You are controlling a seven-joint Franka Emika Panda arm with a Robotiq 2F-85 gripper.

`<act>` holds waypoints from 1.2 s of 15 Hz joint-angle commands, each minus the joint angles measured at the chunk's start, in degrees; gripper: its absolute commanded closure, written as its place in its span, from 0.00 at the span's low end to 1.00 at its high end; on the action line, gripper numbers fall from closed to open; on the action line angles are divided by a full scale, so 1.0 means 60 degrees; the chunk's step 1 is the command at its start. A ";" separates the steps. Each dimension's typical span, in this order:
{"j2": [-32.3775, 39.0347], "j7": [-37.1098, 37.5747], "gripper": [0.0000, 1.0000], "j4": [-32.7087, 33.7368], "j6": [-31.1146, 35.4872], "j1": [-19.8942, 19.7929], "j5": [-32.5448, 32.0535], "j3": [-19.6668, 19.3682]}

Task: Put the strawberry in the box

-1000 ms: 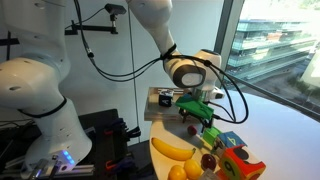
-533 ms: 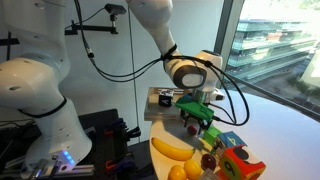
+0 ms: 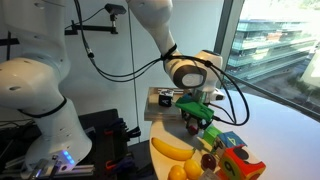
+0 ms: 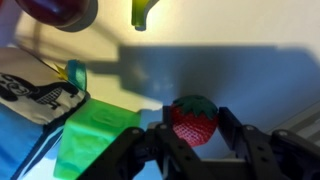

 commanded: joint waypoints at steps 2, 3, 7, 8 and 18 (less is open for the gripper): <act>-0.0543 0.0428 0.76 -0.0179 -0.0368 0.0053 -0.0272 -0.0098; -0.0635 0.0488 0.76 -0.0195 -0.0422 0.0066 -0.0278 -0.0110; -0.0945 0.0876 0.76 -0.0213 -0.0632 0.0185 -0.0413 -0.0191; -0.1008 0.1008 0.76 -0.0209 -0.0689 0.0215 -0.0488 -0.0205; -0.1390 0.1845 0.76 -0.0006 -0.0697 0.0742 -0.0632 0.0001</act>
